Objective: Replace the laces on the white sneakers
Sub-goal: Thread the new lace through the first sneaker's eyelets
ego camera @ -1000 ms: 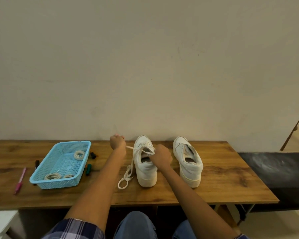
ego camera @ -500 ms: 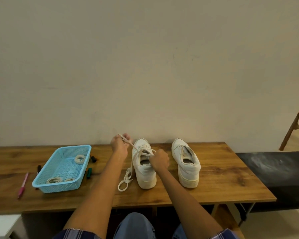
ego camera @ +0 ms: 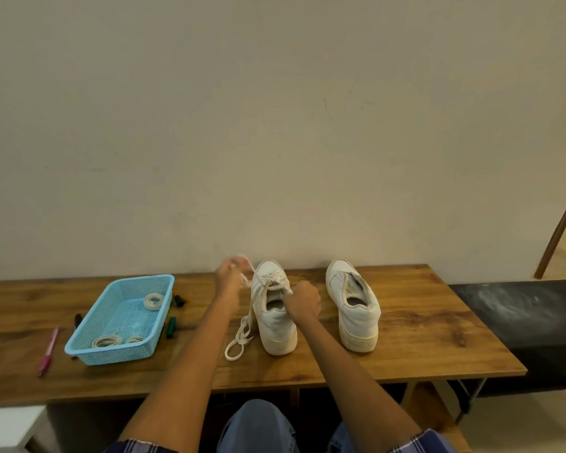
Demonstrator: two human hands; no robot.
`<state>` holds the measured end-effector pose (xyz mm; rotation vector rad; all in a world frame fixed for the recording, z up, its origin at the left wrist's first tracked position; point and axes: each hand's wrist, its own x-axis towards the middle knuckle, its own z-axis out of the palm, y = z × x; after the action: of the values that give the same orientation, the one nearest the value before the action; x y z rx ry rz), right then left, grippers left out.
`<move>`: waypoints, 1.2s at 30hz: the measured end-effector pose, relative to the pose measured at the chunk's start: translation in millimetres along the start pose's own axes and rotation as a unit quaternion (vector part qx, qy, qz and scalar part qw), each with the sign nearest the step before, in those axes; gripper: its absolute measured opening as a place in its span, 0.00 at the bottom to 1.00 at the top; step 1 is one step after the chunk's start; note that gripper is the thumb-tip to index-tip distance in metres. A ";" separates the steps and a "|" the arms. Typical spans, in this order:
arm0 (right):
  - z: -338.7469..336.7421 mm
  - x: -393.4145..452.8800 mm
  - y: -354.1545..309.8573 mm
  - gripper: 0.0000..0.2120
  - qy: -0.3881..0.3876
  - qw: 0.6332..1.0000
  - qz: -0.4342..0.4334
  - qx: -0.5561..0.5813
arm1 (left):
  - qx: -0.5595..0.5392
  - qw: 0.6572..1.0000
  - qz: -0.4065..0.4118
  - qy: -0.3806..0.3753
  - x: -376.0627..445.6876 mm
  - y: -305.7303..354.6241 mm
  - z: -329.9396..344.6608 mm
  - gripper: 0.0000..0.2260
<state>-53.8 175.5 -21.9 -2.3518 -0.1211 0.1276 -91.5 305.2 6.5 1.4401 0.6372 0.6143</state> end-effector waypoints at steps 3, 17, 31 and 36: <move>-0.2 -0.9 -0.6 0.10 0.002 1.000 -0.001 -0.006 | -0.325 0.940 -0.064 0.085 9.2 16.1 -8.8 0.13; 0.4 1.2 -0.9 0.10 0.008 0.996 -0.049 -0.078 | 0.290 0.956 -0.004 -0.055 -0.5 -54.3 3.8 0.09; -5.1 5.6 -10.9 0.09 0.005 0.957 -0.164 -0.239 | 0.525 0.846 -0.061 -0.071 10.1 -52.2 1.7 0.09; -3.9 3.8 -12.4 0.09 0.015 0.936 -0.196 -0.293 | 0.542 0.832 -0.052 -0.105 27.8 -41.2 -4.5 0.05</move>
<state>-50.1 181.9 -10.6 -2.8597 -0.6921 -0.1636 -75.5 326.7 -35.5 2.4607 0.9396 -0.0758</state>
